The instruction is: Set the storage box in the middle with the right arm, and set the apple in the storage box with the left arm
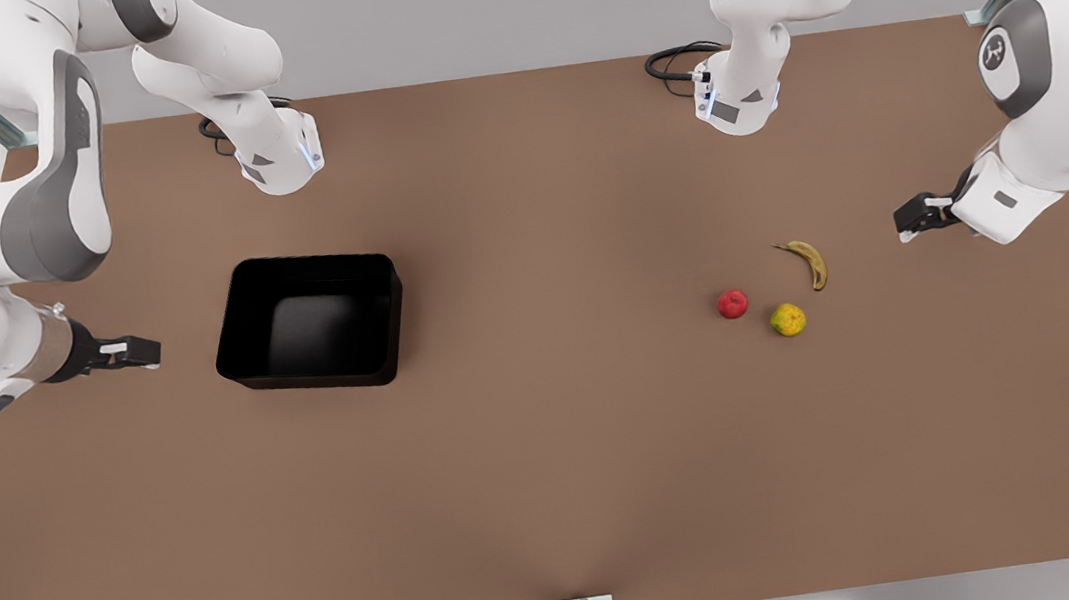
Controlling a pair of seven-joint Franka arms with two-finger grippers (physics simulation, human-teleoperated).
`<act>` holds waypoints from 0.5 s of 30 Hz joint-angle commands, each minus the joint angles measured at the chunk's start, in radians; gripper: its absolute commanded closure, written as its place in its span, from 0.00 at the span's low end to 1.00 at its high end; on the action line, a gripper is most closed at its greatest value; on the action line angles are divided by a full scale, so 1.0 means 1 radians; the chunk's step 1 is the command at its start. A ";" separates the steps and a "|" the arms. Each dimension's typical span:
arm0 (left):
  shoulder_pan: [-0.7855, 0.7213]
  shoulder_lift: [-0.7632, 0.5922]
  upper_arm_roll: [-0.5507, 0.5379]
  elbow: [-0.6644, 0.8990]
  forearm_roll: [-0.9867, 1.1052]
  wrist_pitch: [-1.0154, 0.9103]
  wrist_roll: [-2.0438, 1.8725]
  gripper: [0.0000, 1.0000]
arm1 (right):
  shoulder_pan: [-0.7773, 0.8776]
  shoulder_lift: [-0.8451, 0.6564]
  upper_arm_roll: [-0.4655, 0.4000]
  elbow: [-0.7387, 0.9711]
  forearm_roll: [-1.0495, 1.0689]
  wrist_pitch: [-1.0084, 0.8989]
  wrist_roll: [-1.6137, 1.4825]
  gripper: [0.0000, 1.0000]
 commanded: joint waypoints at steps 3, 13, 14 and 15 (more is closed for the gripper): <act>-0.042 0.022 0.000 0.005 0.000 -0.014 -0.041 0.00 | 0.000 0.002 0.002 -0.002 0.000 0.000 0.002 0.00; -0.184 -0.021 -0.054 -0.650 -0.128 0.552 -0.466 0.00 | 0.006 -0.276 0.138 -0.411 0.021 0.089 0.169 0.00; -0.195 0.006 -0.063 -0.675 -0.134 0.597 -0.466 0.00 | 0.008 -0.276 0.141 -0.426 0.021 0.107 0.175 0.00; -0.194 0.039 -0.097 -0.708 -0.155 0.661 -0.466 0.00 | 0.006 -0.267 0.143 -0.452 0.023 0.147 0.181 0.00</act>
